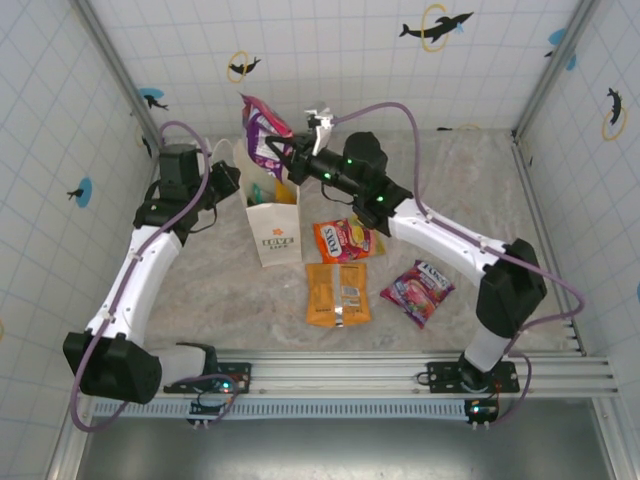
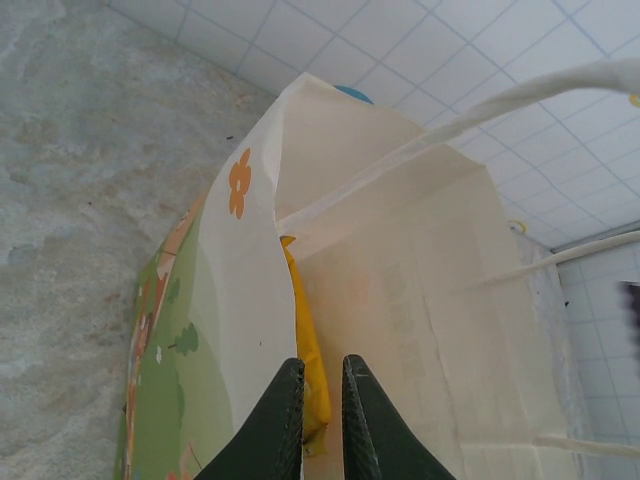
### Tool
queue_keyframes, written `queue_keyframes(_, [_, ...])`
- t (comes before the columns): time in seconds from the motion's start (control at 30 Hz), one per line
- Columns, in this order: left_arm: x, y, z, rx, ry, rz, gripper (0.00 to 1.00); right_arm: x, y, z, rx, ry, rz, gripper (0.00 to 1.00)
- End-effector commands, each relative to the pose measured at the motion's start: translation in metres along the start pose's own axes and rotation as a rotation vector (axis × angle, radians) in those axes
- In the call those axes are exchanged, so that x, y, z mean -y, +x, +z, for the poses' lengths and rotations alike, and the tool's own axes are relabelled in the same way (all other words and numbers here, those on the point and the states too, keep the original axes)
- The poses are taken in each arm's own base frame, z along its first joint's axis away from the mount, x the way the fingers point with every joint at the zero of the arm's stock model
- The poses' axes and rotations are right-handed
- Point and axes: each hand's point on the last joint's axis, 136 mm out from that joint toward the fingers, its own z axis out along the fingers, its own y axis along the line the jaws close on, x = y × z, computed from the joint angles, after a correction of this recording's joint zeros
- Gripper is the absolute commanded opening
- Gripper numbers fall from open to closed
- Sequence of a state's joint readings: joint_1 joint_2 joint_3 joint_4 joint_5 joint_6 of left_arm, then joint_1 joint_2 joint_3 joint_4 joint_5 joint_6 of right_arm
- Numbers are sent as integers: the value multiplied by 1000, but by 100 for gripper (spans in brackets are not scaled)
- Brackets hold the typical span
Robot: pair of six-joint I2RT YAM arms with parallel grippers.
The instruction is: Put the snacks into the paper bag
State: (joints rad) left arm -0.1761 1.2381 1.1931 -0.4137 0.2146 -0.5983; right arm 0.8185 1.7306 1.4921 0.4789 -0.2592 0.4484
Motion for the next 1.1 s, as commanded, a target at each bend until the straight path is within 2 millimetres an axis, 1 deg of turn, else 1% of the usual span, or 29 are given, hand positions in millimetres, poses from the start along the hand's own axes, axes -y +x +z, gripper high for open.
queue_keyframes(0.0, [3,-10,-12,39,-14,38,15,-14,-24,9,59,-45,2,0])
queue_keyframes(0.17, [1,-8,-9,29,-21,39,15,-1,-6,19,16,-13,9,2])
queue_keyframes(0.37, [0,-6,-6,19,-20,36,14,10,1,21,0,53,-27,7])
queue_keyframes(0.47, [0,-5,-5,17,-21,34,14,13,1,21,-3,67,-35,8])
queue_keyframes(0.5, [-1,-6,-5,18,-22,33,14,13,2,21,-6,71,-36,11])
queue_keyframes(0.53, [-1,-5,-5,16,-21,33,14,14,3,20,-8,75,-37,16])
queue_keyframes(0.63, [-1,-5,-4,14,-21,31,13,14,2,20,-11,87,-45,37])
queue_keyframes(0.67, [-1,-4,-4,13,-20,31,14,13,2,19,-10,86,-49,43])
queue_keyframes(0.73, [-1,-3,-3,11,-20,29,14,12,0,18,-7,87,-55,48])
queue_keyframes(0.87, [-2,-3,-3,10,-18,28,13,7,-4,15,2,81,-66,48])
queue_keyframes(1.07, [-3,-1,-2,5,-20,25,13,5,-2,9,-3,77,-67,48])
